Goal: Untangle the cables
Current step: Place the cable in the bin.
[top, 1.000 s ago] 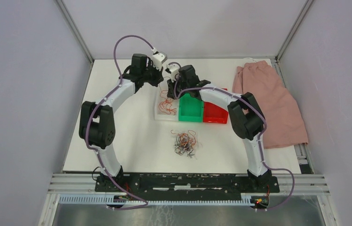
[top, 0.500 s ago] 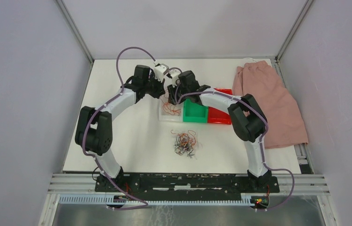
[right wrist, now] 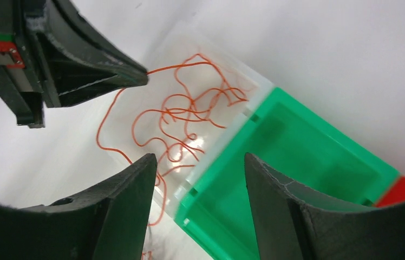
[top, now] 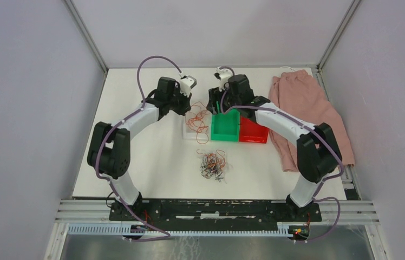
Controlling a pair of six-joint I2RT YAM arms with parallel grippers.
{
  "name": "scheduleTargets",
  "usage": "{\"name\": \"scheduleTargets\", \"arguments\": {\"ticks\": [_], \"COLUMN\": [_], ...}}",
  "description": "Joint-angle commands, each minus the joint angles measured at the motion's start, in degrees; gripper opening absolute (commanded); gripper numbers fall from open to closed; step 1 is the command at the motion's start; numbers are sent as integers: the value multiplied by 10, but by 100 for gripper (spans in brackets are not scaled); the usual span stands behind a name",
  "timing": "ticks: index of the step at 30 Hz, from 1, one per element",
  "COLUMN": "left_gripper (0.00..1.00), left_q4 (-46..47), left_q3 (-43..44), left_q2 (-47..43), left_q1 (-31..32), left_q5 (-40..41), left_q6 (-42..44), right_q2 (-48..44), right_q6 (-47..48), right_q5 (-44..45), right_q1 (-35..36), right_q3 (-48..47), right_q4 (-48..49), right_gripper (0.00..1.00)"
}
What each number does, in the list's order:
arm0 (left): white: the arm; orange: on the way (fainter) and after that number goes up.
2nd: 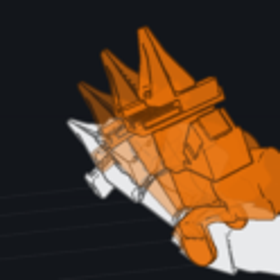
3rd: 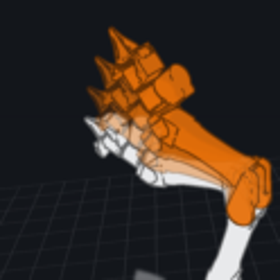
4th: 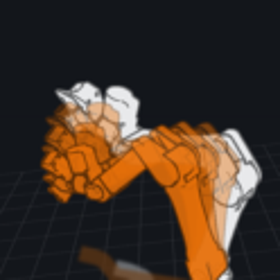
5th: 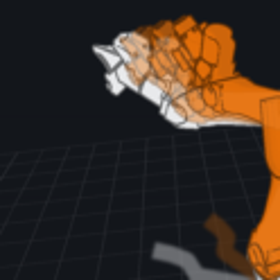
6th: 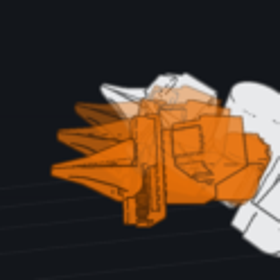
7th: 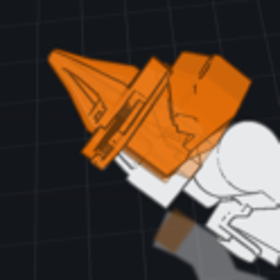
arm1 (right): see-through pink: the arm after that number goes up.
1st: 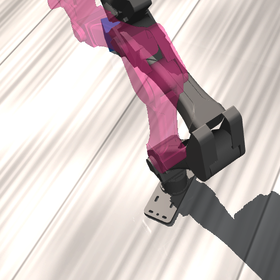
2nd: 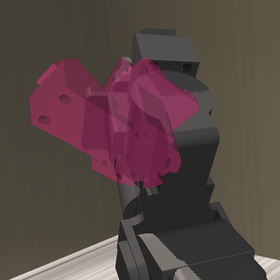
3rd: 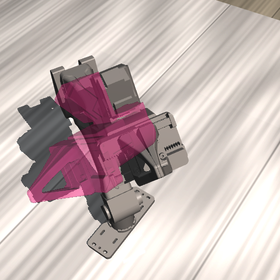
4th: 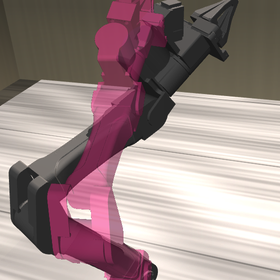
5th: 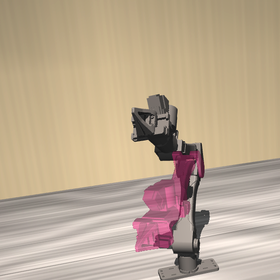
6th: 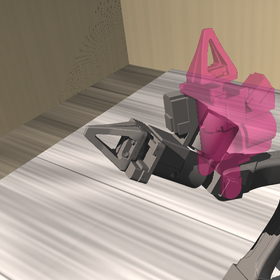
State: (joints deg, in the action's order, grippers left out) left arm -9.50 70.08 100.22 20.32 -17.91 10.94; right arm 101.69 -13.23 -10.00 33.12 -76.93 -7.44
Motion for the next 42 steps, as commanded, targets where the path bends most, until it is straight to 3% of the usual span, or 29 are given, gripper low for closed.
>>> {"name": "scheduleTargets", "arguments": {"ticks": [1, 9, 13, 22, 31, 37, 39, 42], "left_gripper": [3, 3, 3, 3, 4, 24, 36, 54], "left_q4": [11, 25, 31, 49, 62, -6, -27, -63], "left_q3": [-6, 14, 16, 5, -22, 28, 48, 70], "left_q2": [-11, 17, 45, 101, 86, 21, 4, -13], "left_q1": [19, 74, 102, 98, 53, 24, 18, 15], "left_q5": [11, 64, 123, 197, 226, 179, 169, 151], "left_q6": [12, 103, 188, 288, 309, 252, 244, 233], "right_q2": [-67, -169, -192, -184, -136, -101, -95, -92], "right_q6": [-4, -42, -86, -90, -101, -89, -80, -66], "right_q5": [53, 122, 119, 10, -20, -26, -27, -18], "right_q1": [-28, -69, -101, -123, -115, -89, -79, -65], "right_q3": [44, 154, 185, 195, 183, 159, 147, 135], "right_q4": [8, 71, 108, 148, 167, 172, 162, 145], "right_gripper": [68, 68, 44, 45, 46, 48, 50, 61]}}
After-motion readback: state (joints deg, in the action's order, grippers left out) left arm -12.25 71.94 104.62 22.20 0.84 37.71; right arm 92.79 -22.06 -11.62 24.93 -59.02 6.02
